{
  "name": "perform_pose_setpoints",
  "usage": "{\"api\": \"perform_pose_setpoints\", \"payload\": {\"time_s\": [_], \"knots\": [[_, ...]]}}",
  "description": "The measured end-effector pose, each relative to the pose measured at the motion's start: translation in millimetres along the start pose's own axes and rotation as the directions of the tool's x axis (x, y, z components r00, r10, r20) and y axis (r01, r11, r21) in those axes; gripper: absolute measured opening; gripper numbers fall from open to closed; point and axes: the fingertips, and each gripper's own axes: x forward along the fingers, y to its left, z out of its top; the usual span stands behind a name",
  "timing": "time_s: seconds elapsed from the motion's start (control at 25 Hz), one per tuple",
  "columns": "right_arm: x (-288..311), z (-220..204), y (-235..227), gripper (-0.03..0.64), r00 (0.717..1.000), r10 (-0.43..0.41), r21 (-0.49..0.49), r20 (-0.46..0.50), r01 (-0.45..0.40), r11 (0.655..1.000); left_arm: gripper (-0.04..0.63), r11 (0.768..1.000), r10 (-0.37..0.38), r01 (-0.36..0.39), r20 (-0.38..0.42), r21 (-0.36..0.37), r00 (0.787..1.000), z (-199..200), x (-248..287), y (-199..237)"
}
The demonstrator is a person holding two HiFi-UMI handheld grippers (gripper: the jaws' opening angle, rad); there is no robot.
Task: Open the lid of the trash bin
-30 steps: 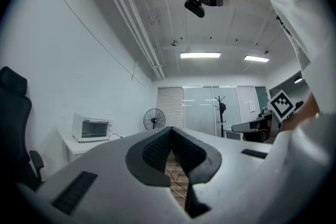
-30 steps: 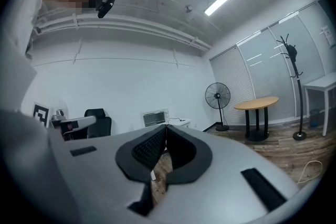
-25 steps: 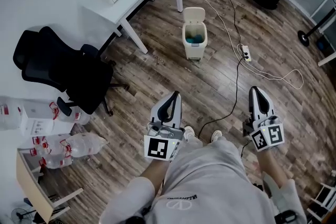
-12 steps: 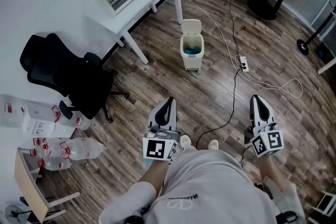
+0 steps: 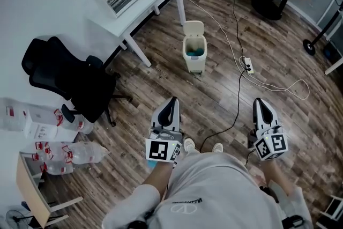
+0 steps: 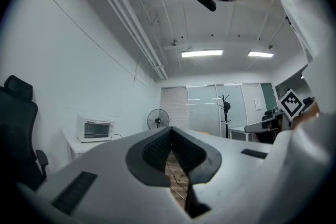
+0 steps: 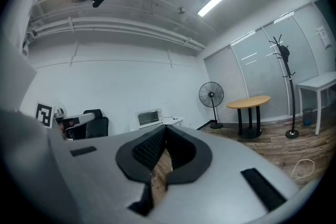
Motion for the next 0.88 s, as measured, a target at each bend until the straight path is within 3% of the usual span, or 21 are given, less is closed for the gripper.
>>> {"api": "perform_pose_setpoints", "payload": {"time_s": [0.88], "knots": [[-4.7,-3.1,7.2,0.015,1.000,-0.018,-0.006,0.002,0.018,1.000,0.002,1.000,-0.004,0.004,-0.003,-0.002,1.000,-0.6,-8.4,2.0]]}}
